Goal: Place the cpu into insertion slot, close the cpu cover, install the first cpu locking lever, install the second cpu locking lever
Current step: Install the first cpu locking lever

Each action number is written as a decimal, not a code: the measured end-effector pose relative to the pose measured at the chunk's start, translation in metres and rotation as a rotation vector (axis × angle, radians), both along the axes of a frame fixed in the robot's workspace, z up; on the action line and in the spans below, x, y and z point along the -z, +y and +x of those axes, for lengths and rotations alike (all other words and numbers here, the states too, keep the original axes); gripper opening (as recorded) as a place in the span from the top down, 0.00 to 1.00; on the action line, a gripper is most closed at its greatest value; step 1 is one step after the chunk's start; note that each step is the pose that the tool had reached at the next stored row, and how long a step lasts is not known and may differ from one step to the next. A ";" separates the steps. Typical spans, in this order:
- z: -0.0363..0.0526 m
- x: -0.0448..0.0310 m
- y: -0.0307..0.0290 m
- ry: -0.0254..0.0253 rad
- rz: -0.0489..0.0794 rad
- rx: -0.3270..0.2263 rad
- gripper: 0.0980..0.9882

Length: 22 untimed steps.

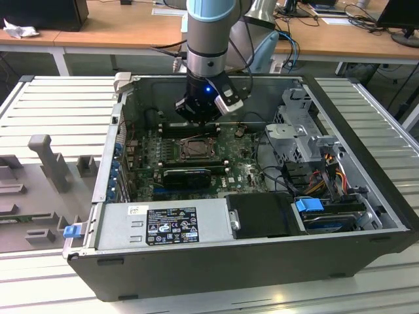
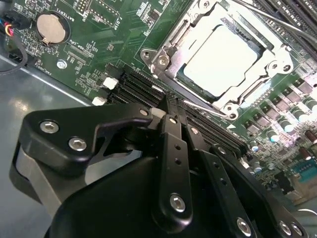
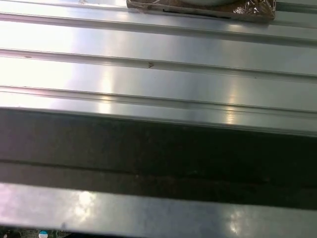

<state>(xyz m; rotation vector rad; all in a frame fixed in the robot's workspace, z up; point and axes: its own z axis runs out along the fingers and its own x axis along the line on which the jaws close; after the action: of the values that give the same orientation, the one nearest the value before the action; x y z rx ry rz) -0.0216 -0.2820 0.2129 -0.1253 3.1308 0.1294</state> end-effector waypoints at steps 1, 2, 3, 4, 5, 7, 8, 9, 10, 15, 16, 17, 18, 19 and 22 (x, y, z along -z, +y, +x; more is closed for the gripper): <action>0.0003 0.0010 0.0000 -0.0001 0.000 0.000 0.99; 0.0009 0.0031 0.0001 -0.0001 0.000 0.000 0.99; 0.0012 0.0041 0.0001 -0.0001 0.000 0.000 0.99; 0.0015 0.0047 0.0001 -0.0001 0.000 0.000 0.99; 0.0018 0.0053 0.0001 0.0000 -0.001 0.000 0.99; 0.0023 0.0065 0.0001 0.0000 -0.002 0.000 0.99; 0.0026 0.0073 0.0000 0.0000 -0.004 0.000 0.99; 0.0027 0.0078 0.0001 0.0000 -0.007 0.000 0.99; 0.0027 0.0079 0.0001 0.0000 -0.008 0.000 0.99; 0.0026 0.0088 -0.0001 0.0000 -0.011 0.000 0.99; 0.0026 0.0089 -0.0002 0.0001 -0.012 0.000 0.99; 0.0026 0.0089 -0.0002 0.0000 -0.012 0.000 0.99; 0.0026 0.0089 -0.0002 0.0000 -0.012 0.000 0.99; 0.0026 0.0089 -0.0003 0.0000 -0.011 0.000 0.99; 0.0027 0.0078 -0.0004 -0.0003 -0.011 0.000 0.99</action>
<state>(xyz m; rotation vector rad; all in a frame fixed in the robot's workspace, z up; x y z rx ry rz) -0.0190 -0.2824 0.2051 -0.1252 3.1316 0.1119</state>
